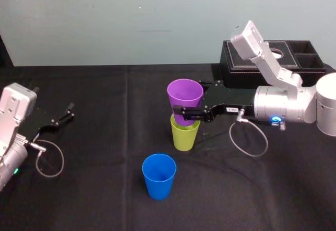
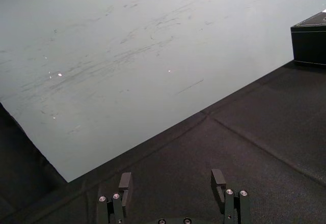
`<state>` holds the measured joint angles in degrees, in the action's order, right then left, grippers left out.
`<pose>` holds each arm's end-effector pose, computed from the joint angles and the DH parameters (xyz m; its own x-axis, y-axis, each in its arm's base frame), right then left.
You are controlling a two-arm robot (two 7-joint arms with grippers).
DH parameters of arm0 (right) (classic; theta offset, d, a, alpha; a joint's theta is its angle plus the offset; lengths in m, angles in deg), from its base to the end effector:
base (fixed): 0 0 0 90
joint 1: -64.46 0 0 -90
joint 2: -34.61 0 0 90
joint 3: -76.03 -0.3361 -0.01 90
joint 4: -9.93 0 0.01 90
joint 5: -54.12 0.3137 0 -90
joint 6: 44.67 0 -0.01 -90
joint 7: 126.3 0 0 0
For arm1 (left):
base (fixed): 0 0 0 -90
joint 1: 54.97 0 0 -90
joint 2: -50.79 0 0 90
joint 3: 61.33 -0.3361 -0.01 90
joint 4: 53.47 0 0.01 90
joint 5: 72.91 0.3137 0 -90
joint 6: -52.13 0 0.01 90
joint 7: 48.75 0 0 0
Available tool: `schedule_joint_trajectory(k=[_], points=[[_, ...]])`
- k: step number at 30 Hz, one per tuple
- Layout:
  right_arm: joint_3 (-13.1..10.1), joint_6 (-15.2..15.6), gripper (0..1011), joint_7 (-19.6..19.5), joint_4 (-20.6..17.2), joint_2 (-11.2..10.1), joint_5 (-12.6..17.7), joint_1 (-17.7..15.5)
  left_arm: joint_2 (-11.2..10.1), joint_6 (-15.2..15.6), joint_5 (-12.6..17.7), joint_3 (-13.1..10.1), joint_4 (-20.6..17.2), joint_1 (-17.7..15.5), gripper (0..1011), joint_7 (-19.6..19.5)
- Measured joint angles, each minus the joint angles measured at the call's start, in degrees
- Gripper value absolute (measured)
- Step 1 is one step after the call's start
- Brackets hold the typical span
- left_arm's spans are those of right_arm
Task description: Stack the three plastic cups sequentially using one hand.
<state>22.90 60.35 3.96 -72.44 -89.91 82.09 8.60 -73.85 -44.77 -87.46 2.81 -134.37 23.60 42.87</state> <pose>0.4611 -0.0583 -0.2125 0.8847 -0.4509 0.1179 0.4634 0.8236 -0.3271 0.3702 0.1076 -0.3404 0.2923 0.8803 0.3736 -0.9553 0.2873 0.0703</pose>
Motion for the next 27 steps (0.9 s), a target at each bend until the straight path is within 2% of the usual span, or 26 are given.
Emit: schedule_joint_trajectory(k=[6,27], points=[[0.33,-0.20,734,-0.03,1.89,0.95,-0.16,0.91,0.00,0.00,0.00,0.00,0.00,0.00,1012,0.00],[0.82,-0.48,734,1.31,5.83,2.14,0.32,2.23,0.00,0.00,0.00,0.00,0.00,0.00,1011,0.00]])
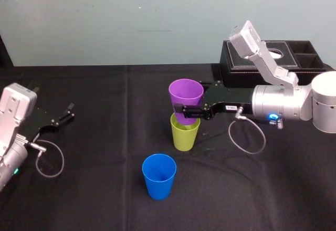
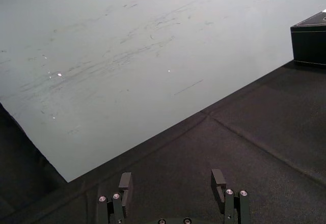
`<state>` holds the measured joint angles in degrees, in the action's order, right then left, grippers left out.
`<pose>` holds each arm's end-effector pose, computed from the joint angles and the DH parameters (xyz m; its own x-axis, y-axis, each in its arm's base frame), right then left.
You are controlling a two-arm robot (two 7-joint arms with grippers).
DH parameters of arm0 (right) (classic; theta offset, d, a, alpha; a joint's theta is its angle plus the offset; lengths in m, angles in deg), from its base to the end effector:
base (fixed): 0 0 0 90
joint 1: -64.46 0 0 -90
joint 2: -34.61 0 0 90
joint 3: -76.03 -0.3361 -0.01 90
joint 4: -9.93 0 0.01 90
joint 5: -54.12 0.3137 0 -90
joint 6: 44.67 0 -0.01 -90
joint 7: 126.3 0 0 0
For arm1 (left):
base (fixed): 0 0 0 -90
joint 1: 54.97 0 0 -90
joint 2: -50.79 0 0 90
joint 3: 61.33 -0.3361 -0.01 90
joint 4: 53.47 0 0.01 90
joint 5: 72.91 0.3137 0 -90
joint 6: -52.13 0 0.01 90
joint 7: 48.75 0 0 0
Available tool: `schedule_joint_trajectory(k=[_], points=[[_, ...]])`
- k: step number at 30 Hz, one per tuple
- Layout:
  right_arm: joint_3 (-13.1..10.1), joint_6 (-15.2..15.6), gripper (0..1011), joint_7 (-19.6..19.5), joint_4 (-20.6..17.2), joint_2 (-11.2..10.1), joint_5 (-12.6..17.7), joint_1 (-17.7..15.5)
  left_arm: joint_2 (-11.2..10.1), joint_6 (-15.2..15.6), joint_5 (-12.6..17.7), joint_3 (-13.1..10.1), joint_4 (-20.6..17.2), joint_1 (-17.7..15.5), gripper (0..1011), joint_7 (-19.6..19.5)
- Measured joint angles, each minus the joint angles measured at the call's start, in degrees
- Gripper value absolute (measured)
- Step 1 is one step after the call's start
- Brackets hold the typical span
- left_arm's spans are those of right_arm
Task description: Stack the three plastic cups sequentially using one hand.
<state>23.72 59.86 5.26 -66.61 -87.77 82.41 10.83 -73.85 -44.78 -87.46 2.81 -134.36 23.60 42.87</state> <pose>0.4791 -0.0598 -0.2225 0.8810 -0.4665 0.0795 0.4641 0.8189 -0.3378 0.3702 0.1076 -0.3404 0.2922 0.8804 0.3736 -0.9553 0.2872 0.0703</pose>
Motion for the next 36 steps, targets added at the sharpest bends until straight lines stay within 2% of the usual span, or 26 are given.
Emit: schedule_joint_trajectory(k=[36], points=[[1.33,-0.87,734,1.11,3.50,1.04,-0.32,0.53,0.00,0.00,0.00,0.00,0.00,0.00,1011,0.00]])
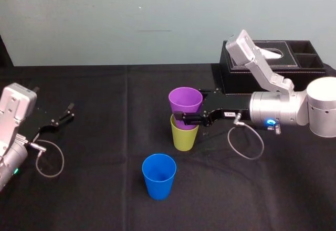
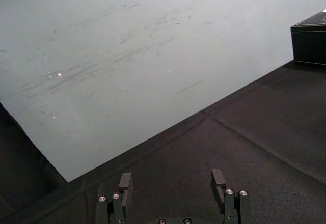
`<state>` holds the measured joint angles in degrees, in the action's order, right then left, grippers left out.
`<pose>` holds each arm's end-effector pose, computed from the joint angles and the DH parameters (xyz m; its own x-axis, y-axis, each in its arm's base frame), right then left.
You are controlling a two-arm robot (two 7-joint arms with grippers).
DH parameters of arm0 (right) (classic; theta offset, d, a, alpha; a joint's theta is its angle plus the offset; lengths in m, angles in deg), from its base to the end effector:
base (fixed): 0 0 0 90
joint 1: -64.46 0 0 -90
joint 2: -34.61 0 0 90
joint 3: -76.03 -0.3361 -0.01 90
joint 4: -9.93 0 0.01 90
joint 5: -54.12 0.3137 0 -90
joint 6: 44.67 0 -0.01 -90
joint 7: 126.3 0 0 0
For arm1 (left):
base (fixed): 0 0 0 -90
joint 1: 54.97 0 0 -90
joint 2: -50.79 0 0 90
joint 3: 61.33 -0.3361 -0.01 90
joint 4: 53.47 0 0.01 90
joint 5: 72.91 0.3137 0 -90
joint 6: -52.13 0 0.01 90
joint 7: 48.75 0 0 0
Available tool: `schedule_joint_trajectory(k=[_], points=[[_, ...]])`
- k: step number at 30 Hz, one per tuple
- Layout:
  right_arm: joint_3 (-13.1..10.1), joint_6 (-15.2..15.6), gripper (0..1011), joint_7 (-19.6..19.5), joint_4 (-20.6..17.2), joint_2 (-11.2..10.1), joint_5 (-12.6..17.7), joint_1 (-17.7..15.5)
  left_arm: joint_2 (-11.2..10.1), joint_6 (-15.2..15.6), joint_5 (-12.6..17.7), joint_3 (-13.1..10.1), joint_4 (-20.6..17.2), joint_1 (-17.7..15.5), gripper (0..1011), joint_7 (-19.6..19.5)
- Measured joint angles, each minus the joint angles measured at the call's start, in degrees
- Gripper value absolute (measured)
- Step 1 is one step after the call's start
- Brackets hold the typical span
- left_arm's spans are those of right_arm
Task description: Stack the three plastic cups sequentially using one hand.
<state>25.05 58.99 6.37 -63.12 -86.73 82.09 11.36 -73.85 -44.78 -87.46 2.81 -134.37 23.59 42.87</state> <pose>0.4847 -0.0593 -0.2380 0.8861 -0.4603 0.0538 0.4469 0.8181 -0.3619 0.3703 0.1076 -0.3403 0.2922 0.8803 0.3737 -0.9553 0.2873 0.0700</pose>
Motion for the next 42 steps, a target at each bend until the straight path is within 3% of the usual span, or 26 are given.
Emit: schedule_joint_trajectory(k=[14,25,42], points=[[-0.08,-0.10,742,0.18,0.19,0.01,0.05,-0.12,0.00,0.00,0.00,0.00,0.00,0.00,1011,0.00],[-0.08,-0.09,1003,0.17,0.11,-0.04,0.05,-0.12,0.00,0.00,0.00,0.00,0.00,0.00,1012,0.00],[-0.20,-0.11,1003,0.10,-0.20,-0.14,0.08,-0.30,0.00,0.00,0.00,0.00,0.00,0.00,1011,0.00]])
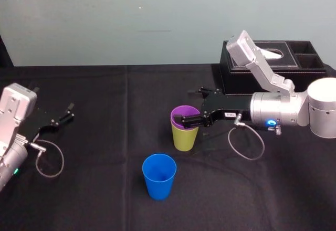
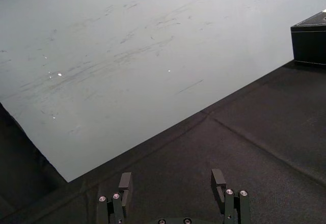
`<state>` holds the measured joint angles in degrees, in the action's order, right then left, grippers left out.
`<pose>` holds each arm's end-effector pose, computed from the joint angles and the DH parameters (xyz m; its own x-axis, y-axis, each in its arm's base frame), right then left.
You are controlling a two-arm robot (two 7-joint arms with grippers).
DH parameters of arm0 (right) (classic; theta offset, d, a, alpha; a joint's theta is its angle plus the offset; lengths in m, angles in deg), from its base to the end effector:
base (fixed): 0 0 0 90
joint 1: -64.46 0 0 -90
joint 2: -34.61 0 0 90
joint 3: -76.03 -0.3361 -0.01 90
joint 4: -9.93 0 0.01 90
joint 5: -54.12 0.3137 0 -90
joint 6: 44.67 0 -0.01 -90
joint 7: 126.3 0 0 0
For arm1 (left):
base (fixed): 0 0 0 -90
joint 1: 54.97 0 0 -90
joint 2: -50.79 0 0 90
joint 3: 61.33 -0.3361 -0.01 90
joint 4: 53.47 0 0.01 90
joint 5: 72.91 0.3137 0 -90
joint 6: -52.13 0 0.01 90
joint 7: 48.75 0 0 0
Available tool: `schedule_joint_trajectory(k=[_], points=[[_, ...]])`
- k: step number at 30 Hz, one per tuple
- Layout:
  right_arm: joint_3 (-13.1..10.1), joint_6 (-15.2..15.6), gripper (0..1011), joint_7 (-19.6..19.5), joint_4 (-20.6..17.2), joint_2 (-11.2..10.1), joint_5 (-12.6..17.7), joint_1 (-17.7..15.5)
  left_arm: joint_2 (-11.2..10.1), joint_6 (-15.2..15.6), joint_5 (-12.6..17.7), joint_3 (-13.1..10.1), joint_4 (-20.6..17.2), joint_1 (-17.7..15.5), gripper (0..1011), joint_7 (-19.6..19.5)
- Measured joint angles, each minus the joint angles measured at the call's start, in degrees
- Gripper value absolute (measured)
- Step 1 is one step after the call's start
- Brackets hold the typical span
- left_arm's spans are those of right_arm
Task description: Stack the three plastic cups sequentially using one hand.
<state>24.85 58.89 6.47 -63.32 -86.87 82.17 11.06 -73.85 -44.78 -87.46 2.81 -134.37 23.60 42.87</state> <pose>0.4834 -0.0604 -0.2388 0.8865 -0.4598 0.0519 0.4461 0.8194 -0.3599 0.3702 0.1076 -0.3404 0.2923 0.8803 0.3736 -0.9553 0.2873 0.0702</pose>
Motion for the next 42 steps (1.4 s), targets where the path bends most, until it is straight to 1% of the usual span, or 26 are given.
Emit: schedule_joint_trajectory(k=[1,6,9,12,16,17,20,21,29,35,42], points=[[0.00,0.00,1003,0.00,0.00,0.00,0.00,0.00,0.00,0.00,0.00,0.00,0.00,0.00,1011,0.00],[-1.00,-1.04,1002,-0.36,-2.60,-1.36,0.55,-1.56,0.00,0.00,0.00,0.00,0.00,0.00,1011,0.00],[-1.58,-1.55,1003,-0.32,-4.34,-2.45,1.04,-2.53,0.00,0.00,0.00,0.00,0.00,0.00,1011,0.00],[-2.34,-2.33,1003,0.01,-6.53,-4.07,1.74,-3.98,0.00,0.00,0.00,0.00,0.00,0.00,1011,0.00],[-2.92,-3.05,1003,0.39,-8.55,-5.67,2.36,-5.36,0.00,0.00,0.00,0.00,0.00,0.00,1011,0.00],[-3.28,-3.46,1003,0.57,-9.61,-6.57,2.72,-6.13,0.00,0.00,0.00,0.00,0.00,0.00,1011,0.00],[-3.75,-4.03,1003,0.87,-11.26,-7.81,3.28,-7.35,0.00,0.00,0.00,0.00,0.00,0.00,1011,0.00],[-4.05,-4.46,1003,0.99,-12.19,-8.64,3.55,-8.14,0.00,0.00,0.00,0.00,0.00,0.00,1012,0.00],[-4.75,-6.73,1003,1.49,-15.83,-12.20,3.87,-12.14,0.00,0.00,0.00,0.00,0.00,0.00,1012,0.00],[-4.62,-8.04,1003,1.87,-16.86,-13.85,2.85,-14.48,0.00,0.00,0.00,0.00,0.00,0.00,1011,0.00],[-3.80,-8.97,1003,2.72,-17.12,-14.35,1.22,-15.93,0.00,0.00,0.00,0.00,0.00,0.00,1011,0.00]])
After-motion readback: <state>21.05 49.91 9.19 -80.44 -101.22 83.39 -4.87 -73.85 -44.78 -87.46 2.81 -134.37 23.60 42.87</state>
